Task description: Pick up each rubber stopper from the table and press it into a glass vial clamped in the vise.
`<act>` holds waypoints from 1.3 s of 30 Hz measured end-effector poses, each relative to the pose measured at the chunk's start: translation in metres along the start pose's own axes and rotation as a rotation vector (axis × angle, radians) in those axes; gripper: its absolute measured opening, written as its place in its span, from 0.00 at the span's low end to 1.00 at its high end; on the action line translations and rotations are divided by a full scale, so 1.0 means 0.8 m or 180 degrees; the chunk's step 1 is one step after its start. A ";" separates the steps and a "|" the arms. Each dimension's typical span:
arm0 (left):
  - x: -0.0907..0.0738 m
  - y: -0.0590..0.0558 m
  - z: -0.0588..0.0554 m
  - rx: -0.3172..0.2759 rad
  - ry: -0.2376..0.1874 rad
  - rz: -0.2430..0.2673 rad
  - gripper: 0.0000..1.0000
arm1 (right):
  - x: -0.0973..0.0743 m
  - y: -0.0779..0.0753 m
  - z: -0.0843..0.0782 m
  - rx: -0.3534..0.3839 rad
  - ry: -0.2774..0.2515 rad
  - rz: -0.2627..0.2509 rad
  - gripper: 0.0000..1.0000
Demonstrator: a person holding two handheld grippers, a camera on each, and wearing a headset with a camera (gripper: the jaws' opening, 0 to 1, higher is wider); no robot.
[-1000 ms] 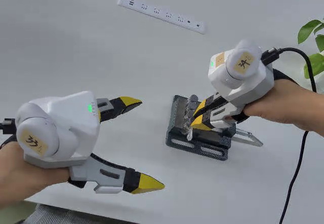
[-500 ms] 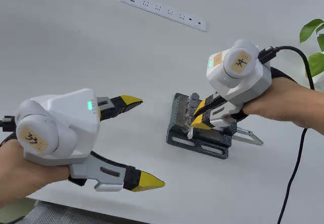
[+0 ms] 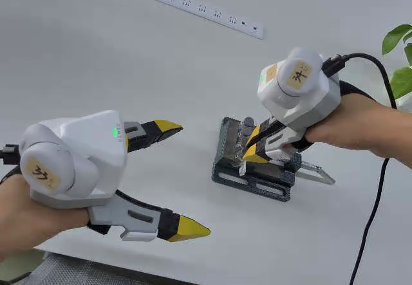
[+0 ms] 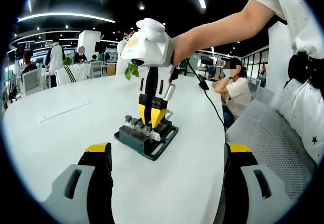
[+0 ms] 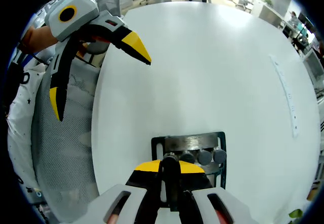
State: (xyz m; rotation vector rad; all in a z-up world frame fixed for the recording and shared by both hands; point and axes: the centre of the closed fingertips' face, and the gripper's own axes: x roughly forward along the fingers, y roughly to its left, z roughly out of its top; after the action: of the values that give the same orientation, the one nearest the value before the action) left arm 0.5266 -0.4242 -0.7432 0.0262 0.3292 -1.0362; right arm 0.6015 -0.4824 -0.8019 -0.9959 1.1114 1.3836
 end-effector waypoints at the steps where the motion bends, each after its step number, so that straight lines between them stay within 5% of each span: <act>1: 0.000 0.000 0.000 -0.0003 -0.0001 0.0003 0.91 | 0.000 0.003 0.001 -0.0022 0.0033 -0.0010 0.06; 13: 0.005 0.000 0.004 -0.0027 -0.0031 -0.0010 0.90 | 0.000 0.002 -0.002 -0.0005 0.0146 -0.0075 0.05; 39: 0.008 -0.007 0.010 -0.0059 -0.0044 -0.0035 0.88 | -0.001 0.002 -0.002 -0.0056 0.0030 -0.0072 0.09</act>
State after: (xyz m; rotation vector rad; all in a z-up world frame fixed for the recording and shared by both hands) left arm 0.5269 -0.4339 -0.7364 0.0006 0.3266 -1.0438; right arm 0.5998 -0.4842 -0.8013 -1.0257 1.0935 1.3739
